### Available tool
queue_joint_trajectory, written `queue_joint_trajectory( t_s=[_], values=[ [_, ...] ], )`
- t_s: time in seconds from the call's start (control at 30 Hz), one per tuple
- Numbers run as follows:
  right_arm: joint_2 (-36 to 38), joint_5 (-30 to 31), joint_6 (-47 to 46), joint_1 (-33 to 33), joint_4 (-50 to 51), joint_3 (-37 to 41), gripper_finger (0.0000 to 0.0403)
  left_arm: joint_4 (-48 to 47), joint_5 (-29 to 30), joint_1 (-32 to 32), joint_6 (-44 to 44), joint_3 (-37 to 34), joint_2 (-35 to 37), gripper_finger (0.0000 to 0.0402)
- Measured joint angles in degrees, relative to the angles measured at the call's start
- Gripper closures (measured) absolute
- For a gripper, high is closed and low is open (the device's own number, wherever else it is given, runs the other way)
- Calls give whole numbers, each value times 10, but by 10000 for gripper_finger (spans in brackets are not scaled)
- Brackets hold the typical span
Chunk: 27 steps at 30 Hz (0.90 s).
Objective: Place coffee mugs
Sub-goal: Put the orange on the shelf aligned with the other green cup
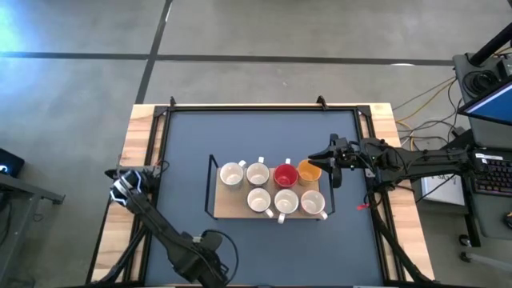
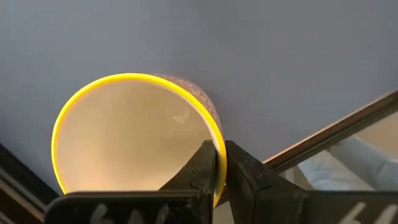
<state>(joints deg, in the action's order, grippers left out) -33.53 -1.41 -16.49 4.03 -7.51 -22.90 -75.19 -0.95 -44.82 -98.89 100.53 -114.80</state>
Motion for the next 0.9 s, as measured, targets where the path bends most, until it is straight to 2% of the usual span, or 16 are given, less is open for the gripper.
queue_joint_trajectory(
  t_s=[0.2,0.37,0.9],
  values=[
    [0,0,0,0,0,0,335,-4,8,11,-14,8,6,397],
    [0,0,0,0,0,0,335,7,50,29,-10,18,15,398],
    [0,0,0,0,0,0,335,41,101,89,132,65,16,395]
  ],
)
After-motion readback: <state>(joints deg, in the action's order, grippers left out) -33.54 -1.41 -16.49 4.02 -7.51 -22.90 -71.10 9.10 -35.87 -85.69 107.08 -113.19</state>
